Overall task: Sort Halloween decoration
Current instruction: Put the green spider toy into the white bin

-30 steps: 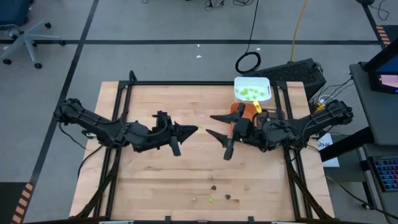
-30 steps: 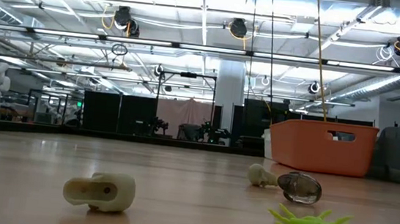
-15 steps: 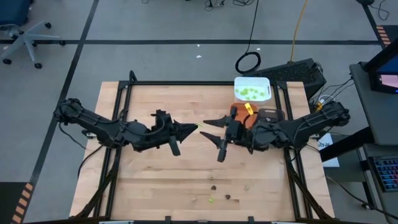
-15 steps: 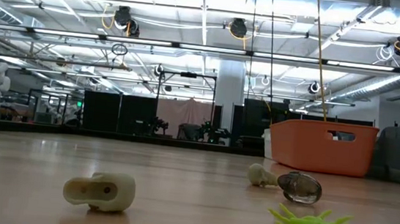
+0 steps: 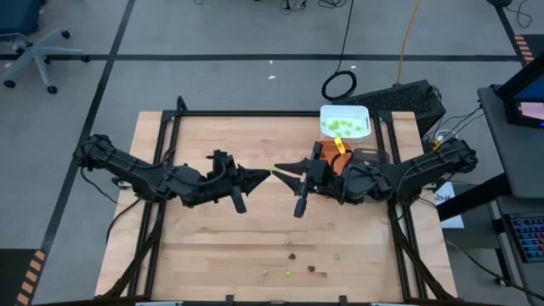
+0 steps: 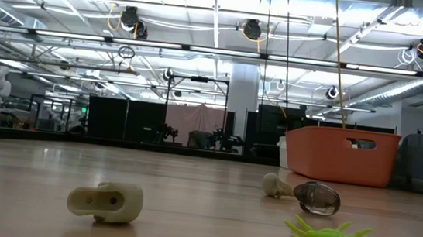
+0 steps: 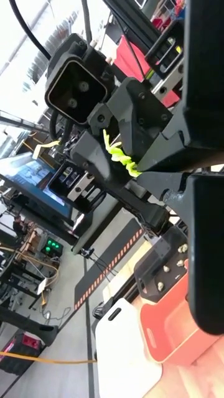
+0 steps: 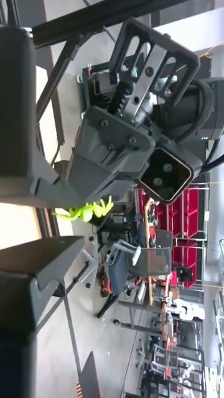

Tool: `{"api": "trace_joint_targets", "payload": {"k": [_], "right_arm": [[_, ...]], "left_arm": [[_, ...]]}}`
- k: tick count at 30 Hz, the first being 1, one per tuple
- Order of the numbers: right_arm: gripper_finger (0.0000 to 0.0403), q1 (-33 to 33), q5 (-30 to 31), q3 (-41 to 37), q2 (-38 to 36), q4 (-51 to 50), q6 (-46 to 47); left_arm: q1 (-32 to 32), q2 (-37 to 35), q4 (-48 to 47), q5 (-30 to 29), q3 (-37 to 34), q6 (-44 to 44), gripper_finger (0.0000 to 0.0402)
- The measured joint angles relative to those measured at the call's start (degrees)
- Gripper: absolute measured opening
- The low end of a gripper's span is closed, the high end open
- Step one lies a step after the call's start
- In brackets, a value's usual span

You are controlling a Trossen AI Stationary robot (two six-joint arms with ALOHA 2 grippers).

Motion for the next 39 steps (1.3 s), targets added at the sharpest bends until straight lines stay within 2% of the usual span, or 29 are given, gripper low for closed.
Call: {"api": "trace_joint_targets", "payload": {"k": [5, 12, 17, 23, 28, 34, 39], "right_arm": [[0.0008, -0.4, -2.8, 0.0, 0.0, 0.0, 0.7], [0.0002, -0.7, -4.4, 0.0, -0.2, -0.1, 3.4], [0.0001, -0.7, -4.4, 0.0, -1.9, -1.2, 4.9], [0.0, -0.8, -3.0, 0.0, -5.6, -4.5, 6.6], [0.0, -1.5, -1.0, 0.0, -9.8, -7.7, 6.9], [0.0, -5.4, -1.3, 0.0, -15.6, -12.9, 6.7], [0.0, -10.1, -1.4, 0.0, -20.4, -22.8, 6.5]], "left_arm": [[0.0, 0.0, -0.1, 0.0, 0.0, 0.0, 0.0], [0.0, 0.0, 0.0, -0.1, 0.0, 1.2, 0.0005], [0.0, -0.2, 0.1, -1.0, 0.0, 2.6, 0.0057], [0.0, -0.5, 0.1, -7.6, 0.0, 2.6, 0.0138], [0.9, -0.8, -0.3, -9.5, 0.0, -0.4, 0.0163], [4.9, -0.8, -1.5, -1.3, 0.0, -0.7, 0.0163], [10.5, -0.8, -2.3, 5.6, 0.0, -3.5, 0.0163]]}}
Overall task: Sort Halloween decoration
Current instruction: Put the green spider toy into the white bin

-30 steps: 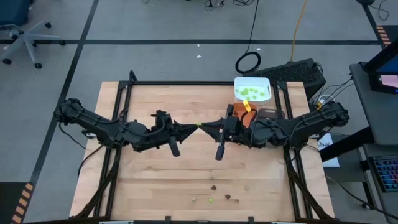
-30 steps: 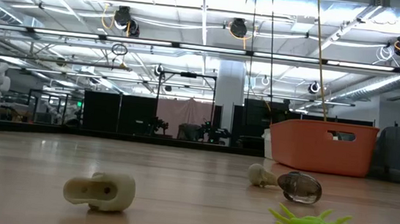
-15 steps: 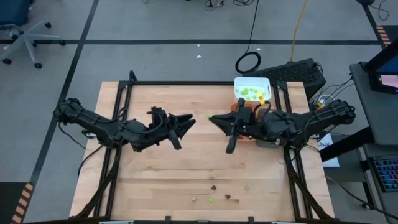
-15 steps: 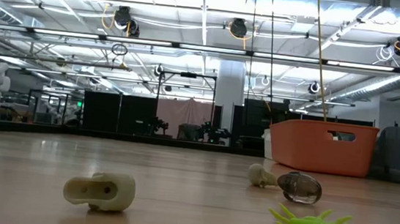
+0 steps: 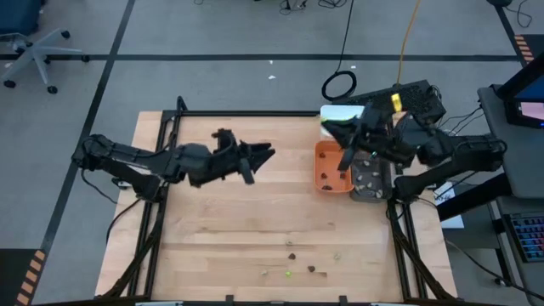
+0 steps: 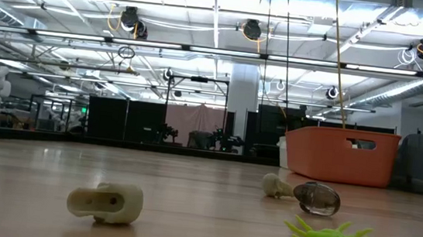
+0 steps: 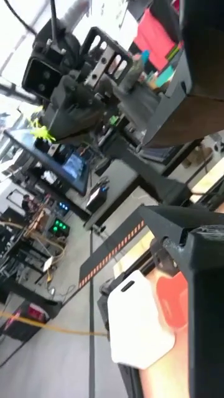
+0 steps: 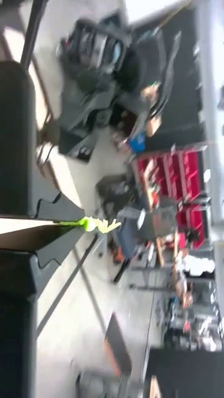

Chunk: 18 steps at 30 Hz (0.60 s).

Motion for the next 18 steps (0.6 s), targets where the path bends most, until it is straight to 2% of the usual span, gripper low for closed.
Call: {"api": "trace_joint_targets", "payload": {"k": [5, 12, 18], "right_arm": [[0.0, -7.0, -0.3, 0.0, -2.7, -8.1, 0.0], [0.0, -21.4, -11.9, 0.0, -3.1, -16.0, 0.4], [0.0, -32.6, -19.8, 0.0, -0.3, -25.2, 0.0]], "left_arm": [[4.5, 0.0, -0.5, 1.6, 0.0, 0.0, 0.0164], [9.5, 0.0, -0.6, 1.6, 0.0, 0.0, 0.0164], [11.0, 0.0, -0.7, 1.7, 0.0, 0.0, 0.0164]]}}
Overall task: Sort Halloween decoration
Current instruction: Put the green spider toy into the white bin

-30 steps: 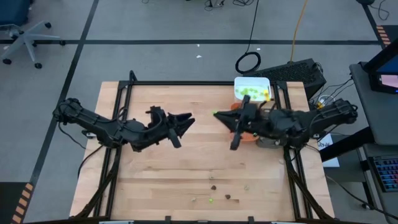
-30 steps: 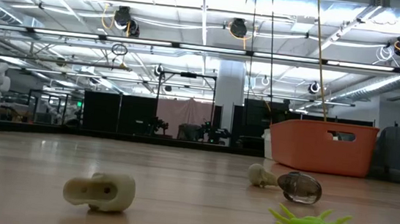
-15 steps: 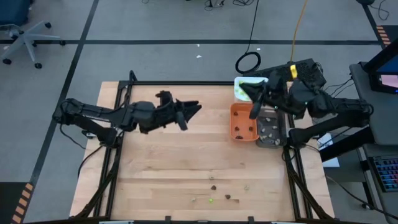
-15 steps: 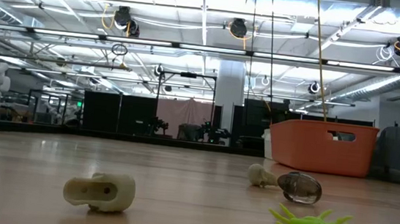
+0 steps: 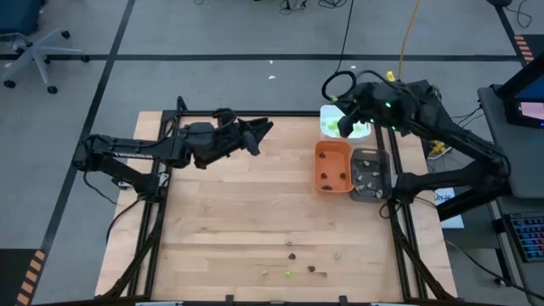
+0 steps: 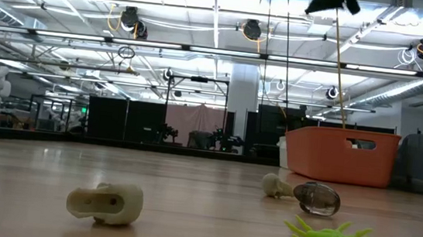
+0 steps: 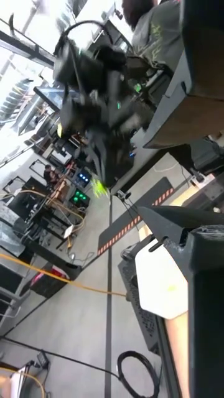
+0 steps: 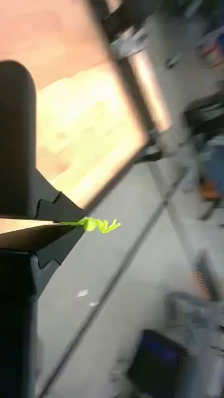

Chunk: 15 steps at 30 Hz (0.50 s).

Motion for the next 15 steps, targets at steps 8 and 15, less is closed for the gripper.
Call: {"api": "trace_joint_targets", "payload": {"k": [8, 15], "right_arm": [[0.0, -13.1, -5.8, 0.0, 6.4, -14.9, -2.4], [0.0, -22.5, -7.2, 0.0, 16.1, -17.0, -6.5]], "left_arm": [[-1.0, 0.0, -0.2, 0.0, 0.0, -0.2, 0.0164], [-2.0, 0.0, -0.4, 0.0, 0.0, -0.2, 0.0164]]}}
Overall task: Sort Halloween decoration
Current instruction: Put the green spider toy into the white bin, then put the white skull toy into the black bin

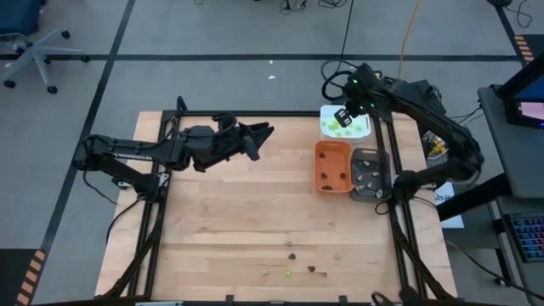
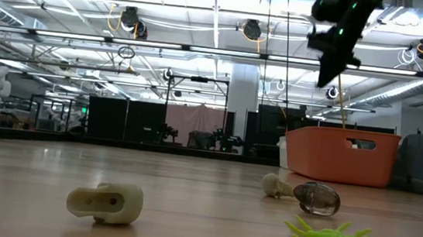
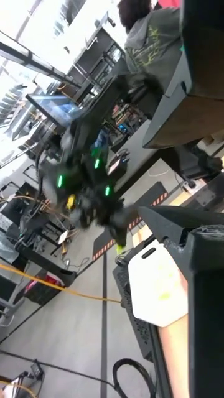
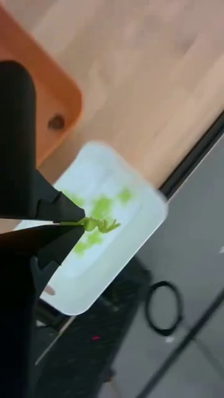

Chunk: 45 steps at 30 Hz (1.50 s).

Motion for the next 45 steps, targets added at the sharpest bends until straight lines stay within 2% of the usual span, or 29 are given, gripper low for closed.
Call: {"api": "trace_joint_targets", "payload": {"k": [7, 12, 16, 21, 25, 27, 35, 40, 45], "right_arm": [[0.0001, -5.6, -0.1, 0.0, 10.1, -3.1, 0.7], [0.0025, -7.1, 0.1, 0.0, 13.9, -6.2, 2.8], [0.0071, -7.6, 0.2, 0.0, 14.4, -6.4, 2.1], [0.0149, -7.6, 0.0, 0.0, 11.4, -6.4, 3.3], [0.02, -6.2, -7.1, 0.0, 4.9, -7.4, 7.3], [0.0216, -4.1, -10.3, 0.0, 0.6, -7.3, 10.1], [0.0224, 12.9, -10.2, 0.0, -13.8, -7.2, 23.3], [0.0213, 26.8, -8.9, 0.0, -17.8, -7.3, 29.6], [0.021, 41.3, -7.2, 0.0, -17.3, -6.8, 33.9]], "left_arm": [[-1.9, 0.0, 0.0, 0.0, 0.0, 0.0, 0.0164], [-3.6, 0.0, -0.1, 0.0, 0.0, 0.0, 0.0164], [-4.8, 0.0, -0.3, -0.1, 0.0, 0.1, 0.0164], [-6.6, 0.0, -1.8, 0.0, 0.0, 0.1, 0.0164], [-8.8, 0.0, -4.4, 1.1, 0.0, -2.5, 0.0164], [-10.1, 0.0, -6.6, 1.3, 0.0, -3.9, 0.0163], [-16.3, 0.0, -14.1, 1.3, 0.0, -4.2, 0.0163], [-19.8, 0.0, -18.5, 1.3, 0.0, -4.2, 0.0163], [-22.9, 0.0, -21.5, 1.3, 0.0, -4.3, 0.0163]]}}
